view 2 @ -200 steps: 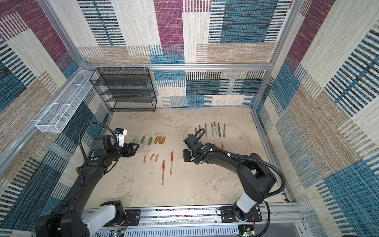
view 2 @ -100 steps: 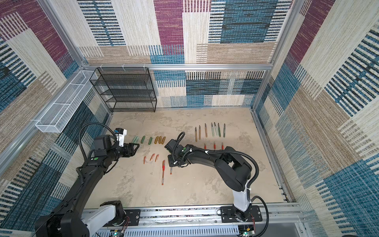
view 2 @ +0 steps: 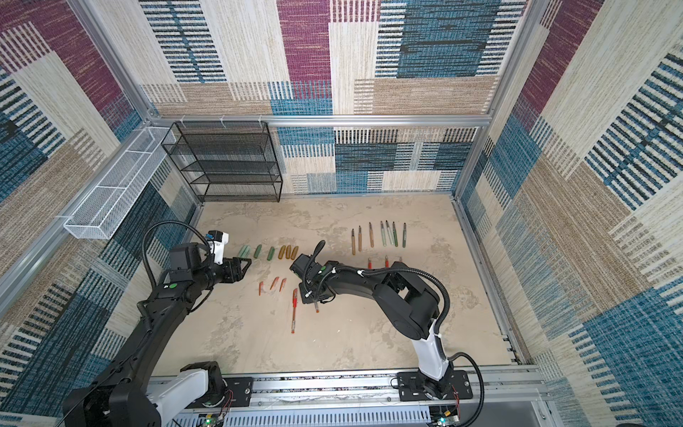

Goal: Open the pen caps
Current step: 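Move the open right gripper to the red pens and grasp a capped pen, then raise the red pen cap-first toward the left gripper while left reaches for the cap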

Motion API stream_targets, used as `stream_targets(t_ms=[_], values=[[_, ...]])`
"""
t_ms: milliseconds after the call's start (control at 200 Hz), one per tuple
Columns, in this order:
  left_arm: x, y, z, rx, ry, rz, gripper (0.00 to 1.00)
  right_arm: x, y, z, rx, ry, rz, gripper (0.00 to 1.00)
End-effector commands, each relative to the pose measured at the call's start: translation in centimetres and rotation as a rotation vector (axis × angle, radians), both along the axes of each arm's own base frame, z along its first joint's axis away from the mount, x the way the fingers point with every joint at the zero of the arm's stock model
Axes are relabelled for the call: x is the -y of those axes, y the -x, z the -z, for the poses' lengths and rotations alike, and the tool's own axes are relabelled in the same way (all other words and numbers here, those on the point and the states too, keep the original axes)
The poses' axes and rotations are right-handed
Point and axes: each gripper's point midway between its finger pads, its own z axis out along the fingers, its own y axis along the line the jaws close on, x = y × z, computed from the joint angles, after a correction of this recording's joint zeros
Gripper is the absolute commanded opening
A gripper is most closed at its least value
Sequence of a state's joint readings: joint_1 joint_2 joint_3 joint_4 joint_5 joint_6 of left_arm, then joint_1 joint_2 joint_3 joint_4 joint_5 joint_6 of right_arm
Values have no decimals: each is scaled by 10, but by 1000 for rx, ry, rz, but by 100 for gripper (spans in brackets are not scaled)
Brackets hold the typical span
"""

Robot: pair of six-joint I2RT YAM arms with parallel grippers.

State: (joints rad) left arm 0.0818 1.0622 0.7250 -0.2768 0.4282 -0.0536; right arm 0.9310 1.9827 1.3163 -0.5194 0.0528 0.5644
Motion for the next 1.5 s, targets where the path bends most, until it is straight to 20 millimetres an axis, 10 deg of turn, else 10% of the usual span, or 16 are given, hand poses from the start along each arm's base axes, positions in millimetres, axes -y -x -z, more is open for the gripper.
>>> stream_targets(t_ms=[0, 306, 967, 1493], values=[[1, -3, -1, 11, 9, 1, 67, 25, 13, 17, -45, 101, -5, 26], [9, -3, -4, 5, 52, 32, 68, 38, 13, 9, -32, 109, 15, 5], [77, 6, -50, 1, 540, 271, 64, -52, 4, -141, 266, -478, -162, 0], [91, 11, -22, -77, 530, 229, 41, -93, 20, -163, 321, -554, -271, 0]])
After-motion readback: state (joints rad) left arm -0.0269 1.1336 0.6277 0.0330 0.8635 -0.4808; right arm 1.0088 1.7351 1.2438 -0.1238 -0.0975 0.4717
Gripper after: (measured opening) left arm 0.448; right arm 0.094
